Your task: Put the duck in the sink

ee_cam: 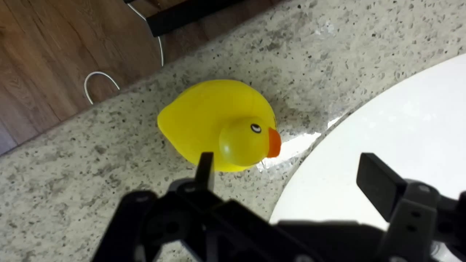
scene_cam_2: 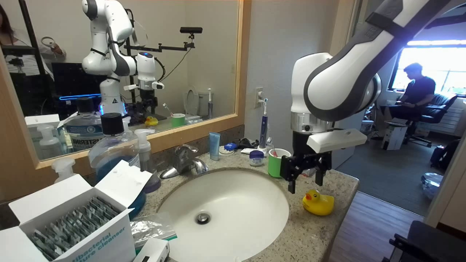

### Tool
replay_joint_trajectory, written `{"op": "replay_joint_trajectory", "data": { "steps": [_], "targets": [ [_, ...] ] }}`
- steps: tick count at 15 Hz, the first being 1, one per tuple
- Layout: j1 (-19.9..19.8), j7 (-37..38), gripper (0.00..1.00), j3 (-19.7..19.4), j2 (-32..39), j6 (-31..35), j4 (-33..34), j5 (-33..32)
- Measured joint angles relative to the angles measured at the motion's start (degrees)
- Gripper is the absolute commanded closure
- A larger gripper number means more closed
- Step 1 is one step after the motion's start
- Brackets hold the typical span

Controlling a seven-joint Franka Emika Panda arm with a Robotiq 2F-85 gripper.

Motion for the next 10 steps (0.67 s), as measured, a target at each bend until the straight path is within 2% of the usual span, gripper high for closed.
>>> {"op": "replay_joint_trajectory", "data": {
  "steps": [7,8,10],
  "targets": [
    [0.0,-0.1,0.03,-1.9,1.5,3.3,-1.6,-0.1],
    [0.0,-0.1,0.13,-2.0,1.5,3.3,-1.8,-0.1],
    [0.0,-0.1,0.24,-2.1,1.5,3.4,-2.2,-0.3]
  ]
}}
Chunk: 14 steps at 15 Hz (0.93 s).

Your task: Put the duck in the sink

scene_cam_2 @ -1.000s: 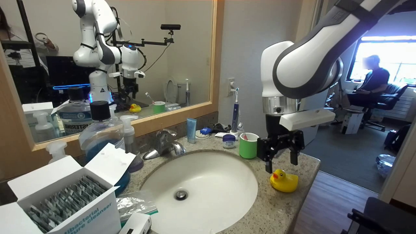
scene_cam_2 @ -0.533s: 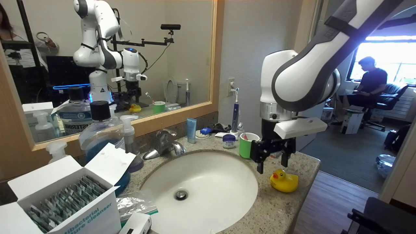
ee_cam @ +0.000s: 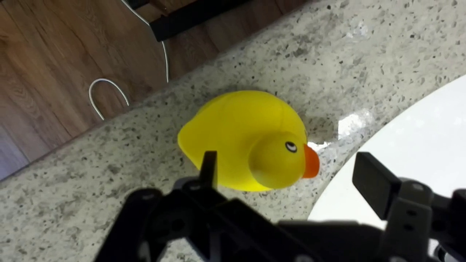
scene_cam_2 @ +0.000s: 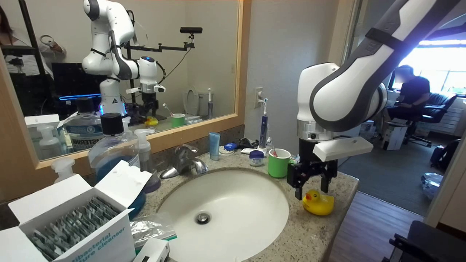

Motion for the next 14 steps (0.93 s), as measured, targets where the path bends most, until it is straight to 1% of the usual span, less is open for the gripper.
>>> {"op": "replay_joint_trajectory", "data": {
  "steps": [1,2,4,7,9,10,11,12,14],
  "targets": [
    [0.0,0.0,0.42,0.0,0.0,0.0,-0.1,0.0],
    [0.0,0.0,0.43,0.0,0.0,0.0,-0.1,-0.1],
    [0.0,0.0,0.57,0.0,0.0,0.0,-0.2,-0.2],
    [0.0,0.0,0.82,0.0,0.0,0.0,-0.3,-0.6],
    [0.0,0.1,0.94,0.0,0.0,0.0,-0.2,-1.4],
    [0.0,0.1,0.97,0.0,0.0,0.0,-0.2,-1.9],
    [0.0,0.1,0.98,0.0,0.0,0.0,-0.2,-2.1],
    [0.1,0.1,0.95,0.0,0.0,0.0,-0.2,-2.4],
    [0.1,0.2,0.95,0.0,0.0,-0.1,-0.2,-2.9]
  ]
}}
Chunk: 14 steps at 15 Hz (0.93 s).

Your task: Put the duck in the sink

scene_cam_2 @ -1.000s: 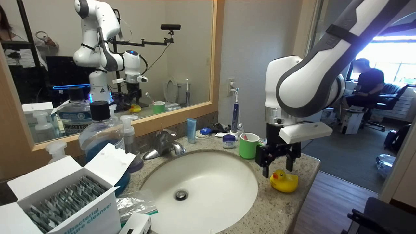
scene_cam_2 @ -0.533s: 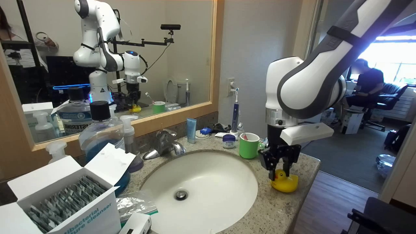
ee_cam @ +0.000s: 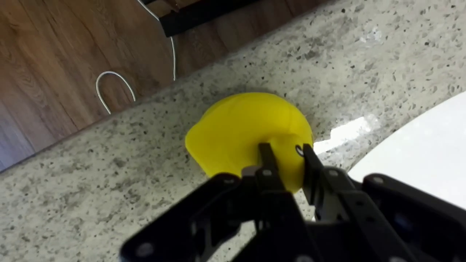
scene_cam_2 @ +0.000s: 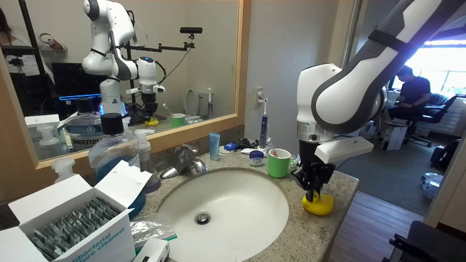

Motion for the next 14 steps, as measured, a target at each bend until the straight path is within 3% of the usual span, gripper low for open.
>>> {"op": "replay_joint_trajectory", "data": {
  "steps": [7,14],
  "targets": [
    [1.0,0.2,0.95,0.9,-4.5,-4.0,2.6,-2.1],
    [3.7,0.2,0.95,6.4,-6.8,-13.6,12.1,-2.0]
  ]
}}
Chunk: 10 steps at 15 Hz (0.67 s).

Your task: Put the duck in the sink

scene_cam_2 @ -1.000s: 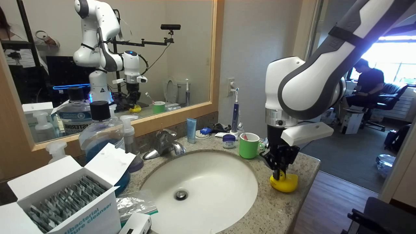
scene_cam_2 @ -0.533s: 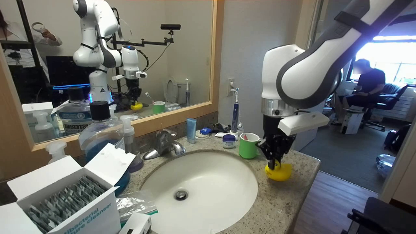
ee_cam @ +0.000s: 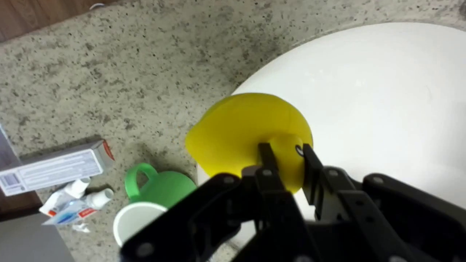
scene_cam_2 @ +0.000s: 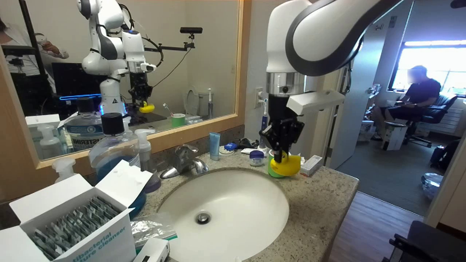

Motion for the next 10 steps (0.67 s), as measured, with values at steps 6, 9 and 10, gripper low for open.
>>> {"op": "replay_joint_trajectory", "data": {
  "steps": [6,9,10],
  "targets": [
    [1.9,-0.2,0.95,1.5,5.5,-1.4,7.9,0.2],
    [2.3,-0.9,0.95,1.5,9.5,-1.3,11.2,1.2],
    [2.4,-1.2,0.95,1.5,10.9,-1.3,12.2,1.4]
  ]
}}
